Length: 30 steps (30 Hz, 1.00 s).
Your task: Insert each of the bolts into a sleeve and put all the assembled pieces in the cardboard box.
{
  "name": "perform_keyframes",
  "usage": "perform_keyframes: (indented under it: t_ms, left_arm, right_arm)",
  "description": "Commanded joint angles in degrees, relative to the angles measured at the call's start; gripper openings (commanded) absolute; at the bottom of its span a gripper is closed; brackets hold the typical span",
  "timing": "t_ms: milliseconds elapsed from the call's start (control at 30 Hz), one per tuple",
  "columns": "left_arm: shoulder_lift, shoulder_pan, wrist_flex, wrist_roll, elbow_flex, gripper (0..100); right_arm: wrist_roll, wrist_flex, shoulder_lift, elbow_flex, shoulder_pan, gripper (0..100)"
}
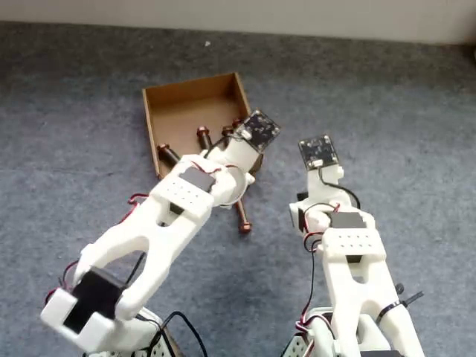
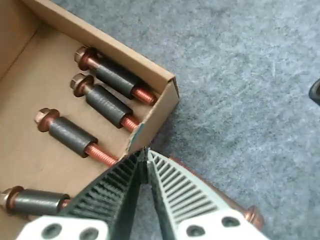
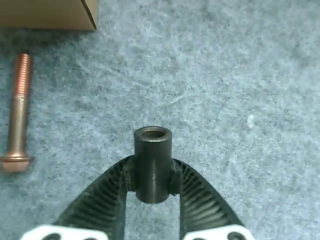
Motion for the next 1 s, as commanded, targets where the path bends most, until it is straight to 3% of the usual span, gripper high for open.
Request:
perform_keyframes:
  t_ms: [0, 300, 500, 633, 967]
  left_arm:
    - [5.1, 2.7, -4.1, 0.8, -3.0, 1]
    - [17.8, 4.5, -3.3, 0.8, -12.3, 1]
    - [21.9, 3.9, 13.4, 0.7, -20.7, 1]
    - [21.8, 2.7, 17.7, 0.6, -20.4, 1]
    - [13.0, 2.2, 17.8, 0.6, -8.9, 1]
  right_arm:
    - [-0.5, -1.2, -2.2, -0.7, 0.7, 0.4]
    - [-0.4, -1.2, -2.2, -0.7, 0.7, 0.4]
    - [-0.3, -1.2, -2.2, -0.7, 0.7, 0.4]
    - [-0.3, -1.2, -2.2, -0.7, 0.7, 0.4]
    - [-0.3, -1.2, -2.2, -0.7, 0.7, 0.4]
